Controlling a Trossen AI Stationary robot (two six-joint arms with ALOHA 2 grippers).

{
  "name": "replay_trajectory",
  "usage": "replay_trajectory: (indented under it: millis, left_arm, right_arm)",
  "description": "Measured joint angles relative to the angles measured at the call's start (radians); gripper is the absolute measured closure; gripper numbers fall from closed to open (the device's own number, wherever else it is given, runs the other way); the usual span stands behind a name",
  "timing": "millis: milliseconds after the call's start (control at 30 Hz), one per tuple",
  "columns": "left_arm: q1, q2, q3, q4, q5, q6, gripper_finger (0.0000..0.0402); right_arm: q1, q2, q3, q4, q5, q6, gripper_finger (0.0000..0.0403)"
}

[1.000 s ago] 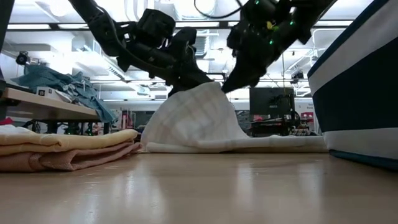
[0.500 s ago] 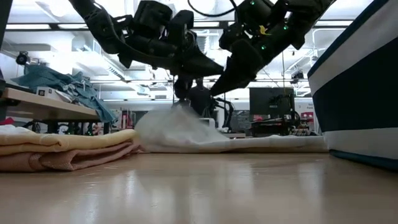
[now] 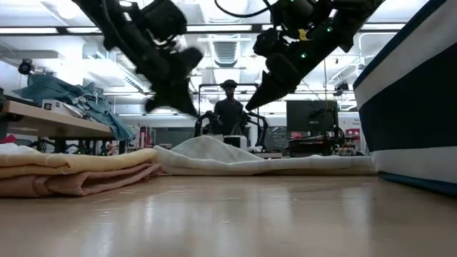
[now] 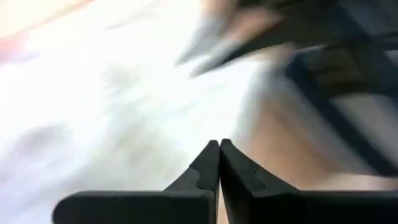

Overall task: Fold towel
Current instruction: Fold the white towel

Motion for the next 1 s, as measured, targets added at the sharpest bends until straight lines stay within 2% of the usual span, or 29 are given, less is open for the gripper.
replay_trajectory:
  millis: [67, 133, 200, 300, 400, 500, 600, 667, 833, 1000]
  left_arm:
    - [-0.001, -0.044, -0.002, -0.188, -0.196, -0.025, 0.0401]
    - [-0.004, -0.069, -0.003, -0.291, -0.361, -0.084, 0.0401]
    - [-0.004, -0.082, -0.006, -0.347, -0.427, -0.122, 0.0401]
    - [-0.006, -0.067, -0.017, -0.344, -0.413, -0.137, 0.039]
    - [-0.02, -0.022, -0.017, -0.338, -0.407, -0.154, 0.0362]
    - [-0.032, 0.051, -0.018, -0.304, -0.367, -0.178, 0.0318]
    - [-0.033, 0.121, -0.015, -0.22, -0.262, -0.187, 0.0267]
    - [-0.033, 0.158, -0.005, -0.223, -0.214, -0.189, 0.0233]
    - [-0.033, 0.205, 0.025, -0.205, -0.166, -0.192, 0.0164]
    - [-0.045, 0.221, 0.029, -0.072, -0.142, -0.178, 0.0145]
  right_arm:
    - [0.002, -0.001, 0.0, 0.005, 0.006, 0.001, 0.0347]
    - [0.002, -0.003, 0.001, -0.003, 0.005, 0.009, 0.0337]
    - [-0.001, -0.003, 0.003, -0.021, 0.005, 0.056, 0.0327]
    - [-0.01, -0.011, 0.018, -0.047, -0.031, 0.124, 0.0308]
    - [-0.014, -0.034, 0.04, -0.098, -0.087, 0.142, 0.0284]
    - [-0.015, -0.066, 0.067, -0.165, -0.106, 0.141, 0.0256]
    - [-0.016, -0.103, 0.082, -0.209, -0.106, 0.139, 0.0229]
    - [-0.016, -0.125, 0.084, -0.22, -0.101, 0.133, 0.0213]
    - [-0.016, -0.168, 0.083, -0.229, -0.098, 0.132, 0.0184]
    - [-0.015, -0.184, 0.082, -0.26, -0.098, 0.133, 0.0166]
